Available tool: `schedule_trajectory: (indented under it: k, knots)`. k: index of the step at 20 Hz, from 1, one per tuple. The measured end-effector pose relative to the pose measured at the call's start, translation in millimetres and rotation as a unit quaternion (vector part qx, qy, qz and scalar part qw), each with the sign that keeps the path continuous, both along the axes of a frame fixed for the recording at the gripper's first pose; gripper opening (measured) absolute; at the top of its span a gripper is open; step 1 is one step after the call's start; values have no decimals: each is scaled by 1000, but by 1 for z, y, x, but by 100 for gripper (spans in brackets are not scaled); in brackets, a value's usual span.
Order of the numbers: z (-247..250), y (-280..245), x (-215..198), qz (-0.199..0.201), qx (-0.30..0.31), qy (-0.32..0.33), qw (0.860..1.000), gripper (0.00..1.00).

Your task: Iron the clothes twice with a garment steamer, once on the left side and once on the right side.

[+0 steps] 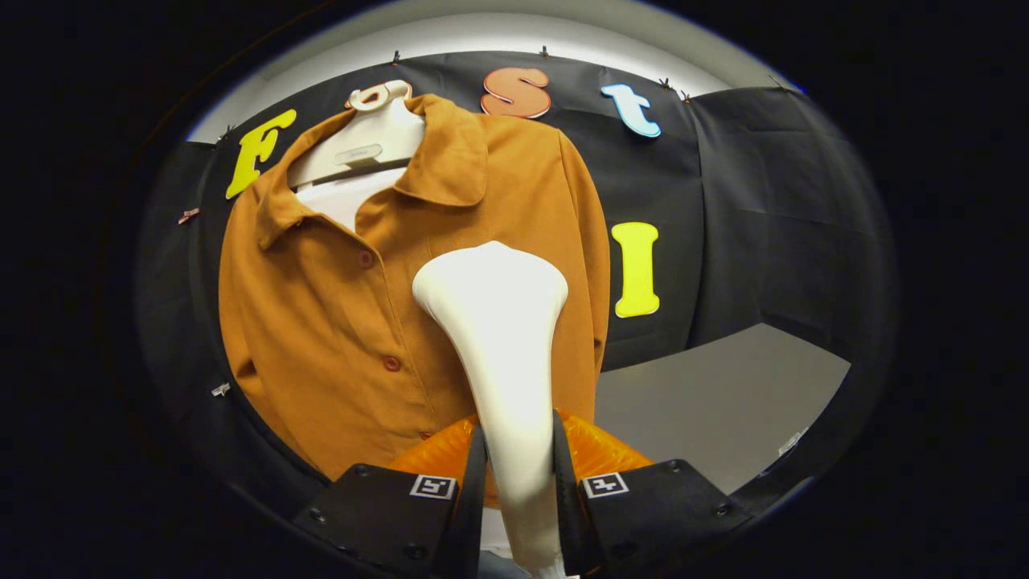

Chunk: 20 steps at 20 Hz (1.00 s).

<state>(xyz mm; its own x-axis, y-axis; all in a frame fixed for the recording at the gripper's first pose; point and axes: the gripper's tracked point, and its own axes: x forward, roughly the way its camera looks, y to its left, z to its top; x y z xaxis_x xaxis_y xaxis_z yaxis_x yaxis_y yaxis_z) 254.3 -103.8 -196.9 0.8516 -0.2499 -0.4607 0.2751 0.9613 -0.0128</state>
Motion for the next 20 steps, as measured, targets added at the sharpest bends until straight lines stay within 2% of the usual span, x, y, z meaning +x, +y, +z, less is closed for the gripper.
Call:
schedule_trajectory:
  k: [10,20]
  knots:
    - [-80,-5,-12,-24,29,100,994,43]
    - [-148,-16,-45,-51,51,186,980,43]
